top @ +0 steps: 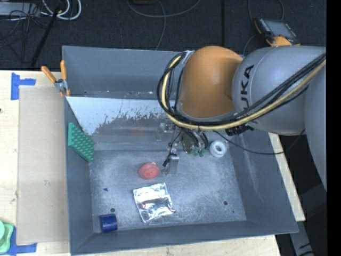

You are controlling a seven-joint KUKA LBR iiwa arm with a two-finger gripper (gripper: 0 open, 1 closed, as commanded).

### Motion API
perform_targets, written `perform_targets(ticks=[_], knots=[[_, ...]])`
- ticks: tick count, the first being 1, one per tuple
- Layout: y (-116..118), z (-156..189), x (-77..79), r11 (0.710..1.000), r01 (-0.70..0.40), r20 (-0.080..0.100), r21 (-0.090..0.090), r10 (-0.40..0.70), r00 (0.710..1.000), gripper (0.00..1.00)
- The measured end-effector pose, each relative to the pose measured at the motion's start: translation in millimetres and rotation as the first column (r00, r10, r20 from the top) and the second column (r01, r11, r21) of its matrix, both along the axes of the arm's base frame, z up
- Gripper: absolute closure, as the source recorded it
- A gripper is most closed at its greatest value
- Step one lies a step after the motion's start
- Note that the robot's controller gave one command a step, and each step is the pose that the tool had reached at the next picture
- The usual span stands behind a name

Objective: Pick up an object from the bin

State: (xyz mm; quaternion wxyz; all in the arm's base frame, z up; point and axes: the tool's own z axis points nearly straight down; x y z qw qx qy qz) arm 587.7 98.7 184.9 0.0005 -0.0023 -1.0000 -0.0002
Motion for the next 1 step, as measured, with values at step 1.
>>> perform_targets(ticks=[1], knots=[[50.0,-118.3,-40.4,0.960,-0.281,-0.006,0.001,0.281,0.960,0.00]])
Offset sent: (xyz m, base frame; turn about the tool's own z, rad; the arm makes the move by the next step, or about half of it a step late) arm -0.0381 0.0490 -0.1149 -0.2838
